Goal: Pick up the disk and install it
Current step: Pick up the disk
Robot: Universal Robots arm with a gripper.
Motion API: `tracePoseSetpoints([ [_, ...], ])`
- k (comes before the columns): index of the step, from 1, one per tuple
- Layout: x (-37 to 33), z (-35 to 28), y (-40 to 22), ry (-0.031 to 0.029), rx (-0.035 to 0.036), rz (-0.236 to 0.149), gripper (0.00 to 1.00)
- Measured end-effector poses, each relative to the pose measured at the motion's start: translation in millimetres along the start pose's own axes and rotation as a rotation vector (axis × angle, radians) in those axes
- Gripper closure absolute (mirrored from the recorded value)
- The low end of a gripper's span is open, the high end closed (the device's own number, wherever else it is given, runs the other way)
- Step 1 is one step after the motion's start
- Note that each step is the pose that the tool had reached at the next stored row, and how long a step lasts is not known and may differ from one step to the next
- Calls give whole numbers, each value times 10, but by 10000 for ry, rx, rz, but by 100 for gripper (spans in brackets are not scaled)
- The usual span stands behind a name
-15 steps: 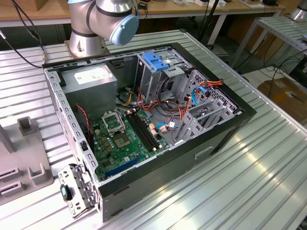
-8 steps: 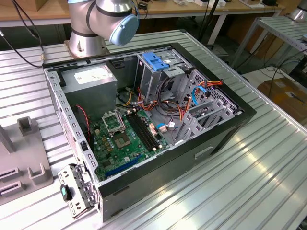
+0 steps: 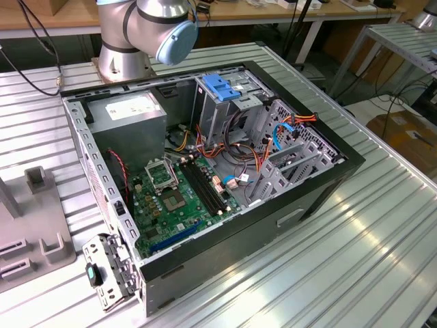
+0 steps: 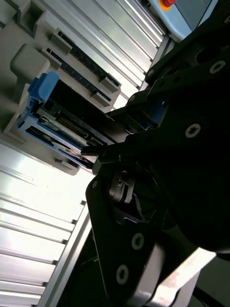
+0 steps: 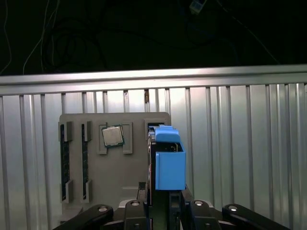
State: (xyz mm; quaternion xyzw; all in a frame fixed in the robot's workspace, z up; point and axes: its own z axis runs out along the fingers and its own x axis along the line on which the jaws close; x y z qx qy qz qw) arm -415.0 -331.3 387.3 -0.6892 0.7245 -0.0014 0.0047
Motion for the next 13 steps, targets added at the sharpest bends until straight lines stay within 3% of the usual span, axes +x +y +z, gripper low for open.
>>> tracePoseSetpoints([
  [4, 0, -13, 0, 1, -2, 0, 65],
  [13, -2, -127, -1, 0, -1, 0, 65],
])
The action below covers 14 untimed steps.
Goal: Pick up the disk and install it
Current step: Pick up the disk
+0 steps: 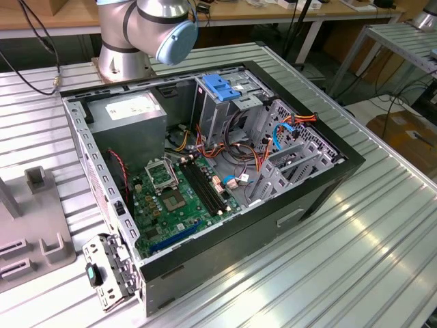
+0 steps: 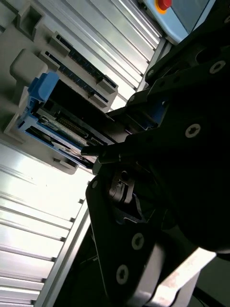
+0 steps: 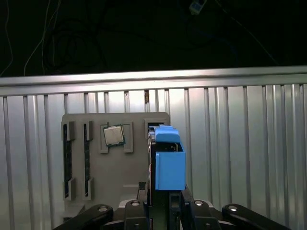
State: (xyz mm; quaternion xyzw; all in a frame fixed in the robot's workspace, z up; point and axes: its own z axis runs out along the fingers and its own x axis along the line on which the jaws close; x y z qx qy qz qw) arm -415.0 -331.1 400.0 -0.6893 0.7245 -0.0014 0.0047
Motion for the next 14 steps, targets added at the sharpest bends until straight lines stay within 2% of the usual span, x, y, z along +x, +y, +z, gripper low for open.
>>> tracePoseSetpoints([
  [4, 0, -55, 0, -1, 2, 0, 65],
  [10, -1, -62, 0, -1, 1, 0, 65],
  [14, -1, -131, -1, 0, 1, 0, 65],
])
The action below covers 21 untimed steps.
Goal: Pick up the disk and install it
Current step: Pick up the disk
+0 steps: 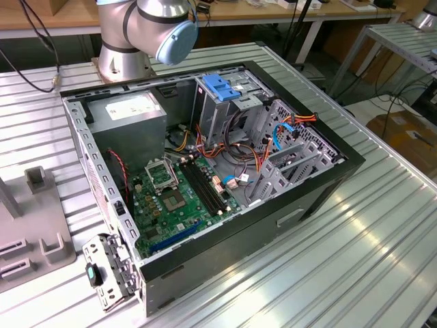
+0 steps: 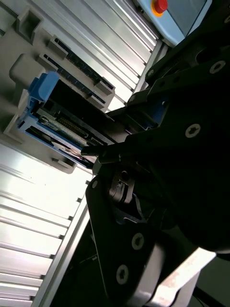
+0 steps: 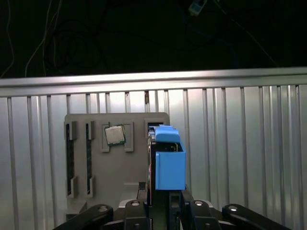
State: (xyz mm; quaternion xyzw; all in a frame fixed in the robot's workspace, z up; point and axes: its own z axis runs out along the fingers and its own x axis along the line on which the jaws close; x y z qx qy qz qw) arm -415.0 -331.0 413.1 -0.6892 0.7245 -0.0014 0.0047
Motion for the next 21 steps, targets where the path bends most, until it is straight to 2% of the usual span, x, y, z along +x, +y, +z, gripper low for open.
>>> tracePoseSetpoints([
  [11, -4, -251, -2, 0, 2, 0, 65],
  [18, -4, -254, -2, 0, 1, 0, 65],
  [21, -5, -281, -2, 1, -1, 0, 65],
])
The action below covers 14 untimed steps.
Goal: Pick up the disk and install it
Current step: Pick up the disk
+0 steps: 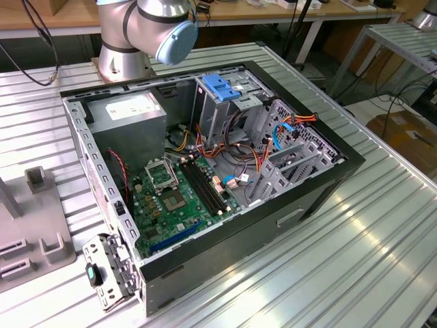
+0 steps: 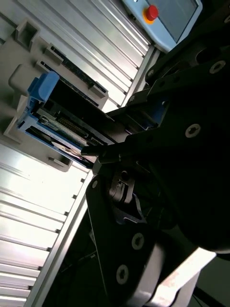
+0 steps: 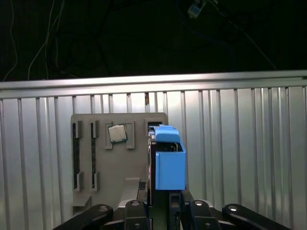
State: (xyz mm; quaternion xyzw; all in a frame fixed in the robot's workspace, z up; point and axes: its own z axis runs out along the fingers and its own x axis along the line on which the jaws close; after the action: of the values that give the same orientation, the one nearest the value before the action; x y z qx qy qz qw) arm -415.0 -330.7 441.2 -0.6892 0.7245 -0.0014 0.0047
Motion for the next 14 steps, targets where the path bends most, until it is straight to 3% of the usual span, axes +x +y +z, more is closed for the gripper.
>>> tracePoseSetpoints([
  [3, -4, -72, 0, -1, 2, 0, 65],
  [14, -23, -248, -1, 0, 0, 1, 65],
])
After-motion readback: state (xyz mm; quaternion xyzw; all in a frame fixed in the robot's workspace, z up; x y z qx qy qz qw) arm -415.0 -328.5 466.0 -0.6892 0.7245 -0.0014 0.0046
